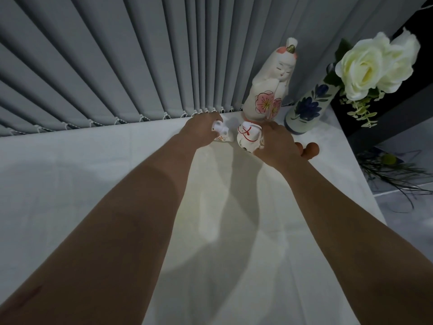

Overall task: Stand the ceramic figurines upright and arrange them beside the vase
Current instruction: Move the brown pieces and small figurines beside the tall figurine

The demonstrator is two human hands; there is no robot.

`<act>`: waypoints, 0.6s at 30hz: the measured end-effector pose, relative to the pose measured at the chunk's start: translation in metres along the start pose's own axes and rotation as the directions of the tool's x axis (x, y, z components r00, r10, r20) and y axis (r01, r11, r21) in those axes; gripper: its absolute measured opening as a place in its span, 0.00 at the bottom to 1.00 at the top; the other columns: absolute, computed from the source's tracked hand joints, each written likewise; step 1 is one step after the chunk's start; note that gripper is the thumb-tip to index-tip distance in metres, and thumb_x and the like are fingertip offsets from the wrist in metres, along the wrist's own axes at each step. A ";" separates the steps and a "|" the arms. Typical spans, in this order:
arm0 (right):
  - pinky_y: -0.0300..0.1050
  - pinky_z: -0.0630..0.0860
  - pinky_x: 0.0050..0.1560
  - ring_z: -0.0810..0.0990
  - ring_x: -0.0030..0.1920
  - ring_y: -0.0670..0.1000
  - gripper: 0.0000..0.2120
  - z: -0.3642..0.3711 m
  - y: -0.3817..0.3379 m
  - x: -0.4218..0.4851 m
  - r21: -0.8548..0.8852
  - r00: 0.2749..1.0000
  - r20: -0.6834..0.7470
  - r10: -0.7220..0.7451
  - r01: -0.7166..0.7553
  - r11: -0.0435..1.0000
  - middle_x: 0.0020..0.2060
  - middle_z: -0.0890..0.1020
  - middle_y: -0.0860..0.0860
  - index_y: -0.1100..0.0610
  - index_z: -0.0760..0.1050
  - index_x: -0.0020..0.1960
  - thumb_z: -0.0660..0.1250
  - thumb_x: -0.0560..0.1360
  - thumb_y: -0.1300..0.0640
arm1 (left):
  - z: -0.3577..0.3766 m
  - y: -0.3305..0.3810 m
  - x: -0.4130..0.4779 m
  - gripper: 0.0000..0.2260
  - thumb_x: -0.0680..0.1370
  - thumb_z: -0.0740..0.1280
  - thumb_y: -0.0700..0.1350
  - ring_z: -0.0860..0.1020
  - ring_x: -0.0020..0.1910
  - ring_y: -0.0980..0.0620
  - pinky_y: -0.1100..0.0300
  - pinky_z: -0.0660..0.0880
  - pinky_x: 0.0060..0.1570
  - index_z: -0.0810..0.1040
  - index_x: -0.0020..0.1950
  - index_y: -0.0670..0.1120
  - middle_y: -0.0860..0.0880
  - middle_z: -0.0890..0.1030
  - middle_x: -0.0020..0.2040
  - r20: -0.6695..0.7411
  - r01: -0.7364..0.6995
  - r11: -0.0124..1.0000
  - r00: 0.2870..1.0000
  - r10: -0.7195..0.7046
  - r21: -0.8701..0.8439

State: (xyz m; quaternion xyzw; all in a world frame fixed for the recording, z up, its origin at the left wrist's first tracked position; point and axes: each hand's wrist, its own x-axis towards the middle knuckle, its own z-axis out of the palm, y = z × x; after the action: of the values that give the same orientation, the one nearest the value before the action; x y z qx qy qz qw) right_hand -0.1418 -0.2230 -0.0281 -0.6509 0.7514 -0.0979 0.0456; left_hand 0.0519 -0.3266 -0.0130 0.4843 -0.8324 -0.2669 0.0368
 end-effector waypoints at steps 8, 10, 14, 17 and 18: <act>0.53 0.78 0.57 0.80 0.52 0.59 0.23 -0.008 -0.005 -0.005 0.040 0.999 -0.017 0.033 -0.032 0.999 0.53 0.81 0.58 0.58 0.71 0.64 0.73 0.71 0.56 | 0.002 -0.004 -0.004 0.15 0.75 0.70 0.43 0.78 0.57 0.42 0.53 0.72 0.53 0.77 0.61 0.47 0.44 0.81 0.57 -0.079 0.004 0.999 0.997 -0.007 -0.041; 0.53 0.76 0.58 0.80 0.53 0.60 0.22 -0.010 -0.007 -0.006 0.045 1.000 -0.012 0.029 -0.028 0.999 0.54 0.81 0.59 0.59 0.72 0.64 0.72 0.71 0.59 | 0.003 -0.003 -0.002 0.15 0.75 0.69 0.43 0.78 0.57 0.41 0.53 0.73 0.53 0.77 0.61 0.47 0.43 0.81 0.57 -0.084 -0.003 1.000 0.996 0.001 -0.029; 0.53 0.77 0.58 0.81 0.52 0.60 0.23 -0.010 -0.007 -0.002 0.031 1.000 -0.018 0.021 -0.021 0.999 0.53 0.82 0.59 0.59 0.72 0.64 0.72 0.71 0.61 | 0.002 0.003 0.004 0.15 0.75 0.69 0.42 0.78 0.57 0.41 0.53 0.73 0.52 0.76 0.61 0.46 0.42 0.82 0.56 -0.094 -0.002 1.000 0.996 0.000 -0.024; 0.52 0.76 0.60 0.80 0.53 0.58 0.24 -0.006 -0.007 0.000 0.007 0.999 0.000 0.050 -0.050 0.999 0.55 0.81 0.57 0.57 0.71 0.65 0.72 0.71 0.60 | 0.002 0.006 0.012 0.15 0.75 0.69 0.41 0.78 0.57 0.40 0.52 0.73 0.53 0.77 0.61 0.46 0.42 0.82 0.57 -0.101 0.004 1.000 0.995 -0.007 -0.026; 0.52 0.75 0.61 0.79 0.54 0.58 0.24 -0.006 -0.007 0.000 0.002 0.998 0.005 0.057 -0.057 0.998 0.56 0.81 0.57 0.57 0.71 0.66 0.72 0.71 0.59 | 0.002 0.007 0.013 0.15 0.75 0.69 0.40 0.78 0.57 0.40 0.52 0.74 0.53 0.77 0.62 0.45 0.41 0.82 0.57 -0.096 0.005 1.000 0.995 -0.007 -0.025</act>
State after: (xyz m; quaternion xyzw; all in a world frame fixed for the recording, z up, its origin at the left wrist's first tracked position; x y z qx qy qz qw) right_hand -0.1361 -0.2239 -0.0210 -0.6296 0.7694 -0.0957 0.0507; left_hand 0.0383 -0.3341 -0.0138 0.4987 -0.8248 -0.2535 0.0819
